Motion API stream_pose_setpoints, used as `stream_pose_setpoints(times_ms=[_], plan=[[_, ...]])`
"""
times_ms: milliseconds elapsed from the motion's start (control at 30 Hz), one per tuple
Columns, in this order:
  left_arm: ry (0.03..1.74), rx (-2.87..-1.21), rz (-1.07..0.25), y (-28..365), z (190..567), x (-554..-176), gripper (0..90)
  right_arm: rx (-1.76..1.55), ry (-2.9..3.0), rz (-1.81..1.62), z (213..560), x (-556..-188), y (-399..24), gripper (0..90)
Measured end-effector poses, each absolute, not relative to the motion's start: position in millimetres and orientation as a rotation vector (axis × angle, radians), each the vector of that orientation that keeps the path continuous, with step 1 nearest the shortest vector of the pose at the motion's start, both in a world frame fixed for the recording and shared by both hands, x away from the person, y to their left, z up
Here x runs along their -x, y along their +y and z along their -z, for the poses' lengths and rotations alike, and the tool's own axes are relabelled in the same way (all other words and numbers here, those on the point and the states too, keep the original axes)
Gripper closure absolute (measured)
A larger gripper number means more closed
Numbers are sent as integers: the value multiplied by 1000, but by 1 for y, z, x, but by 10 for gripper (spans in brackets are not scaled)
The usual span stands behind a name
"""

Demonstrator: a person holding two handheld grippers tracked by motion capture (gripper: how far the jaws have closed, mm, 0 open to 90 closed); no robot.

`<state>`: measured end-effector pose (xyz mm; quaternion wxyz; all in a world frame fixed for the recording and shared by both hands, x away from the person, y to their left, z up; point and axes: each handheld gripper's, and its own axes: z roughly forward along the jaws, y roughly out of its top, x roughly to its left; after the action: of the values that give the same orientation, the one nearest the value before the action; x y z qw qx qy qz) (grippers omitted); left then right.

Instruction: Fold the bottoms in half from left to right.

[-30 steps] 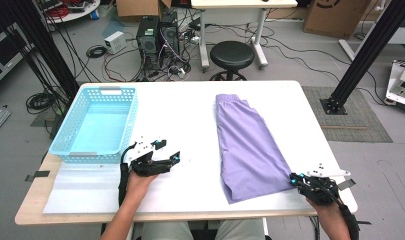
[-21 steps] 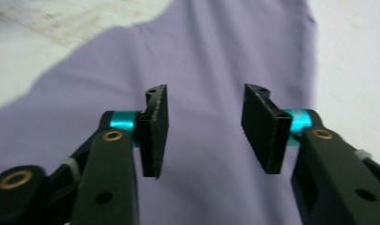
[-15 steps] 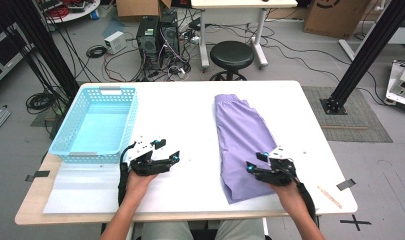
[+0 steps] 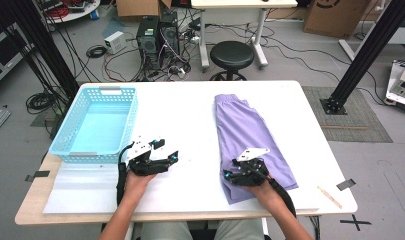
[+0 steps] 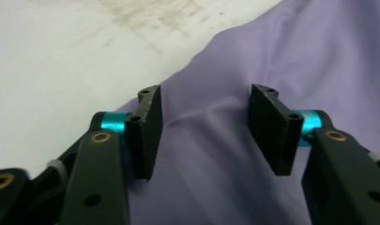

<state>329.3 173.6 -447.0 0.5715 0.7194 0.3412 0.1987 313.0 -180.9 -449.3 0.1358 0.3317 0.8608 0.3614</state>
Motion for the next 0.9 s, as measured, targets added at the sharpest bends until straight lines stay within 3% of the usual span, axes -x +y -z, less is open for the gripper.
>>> stream_pose_setpoints(times_ms=[167, 233, 400, 567, 700, 900], plan=[[803, -1681, -468, 174, 446, -329, 277, -929, 2452, -1109, 442, -291, -188, 450], [802, -1682, -467, 173, 446, -329, 277, -903, 2456, -1109, 441, -282, -192, 556], [797, -1683, -465, 172, 446, -329, 277, -911, 2433, -1136, 441, -272, -198, 696], [797, -1686, -463, 171, 446, -330, 277, -871, 2519, -1097, 451, -267, -191, 690], [799, -1687, -463, 171, 446, -330, 277, -852, 2555, -1141, 452, -261, -188, 596], [798, -1680, -465, 171, 446, -329, 277, -828, 2532, -1242, 441, -260, -194, 586]])
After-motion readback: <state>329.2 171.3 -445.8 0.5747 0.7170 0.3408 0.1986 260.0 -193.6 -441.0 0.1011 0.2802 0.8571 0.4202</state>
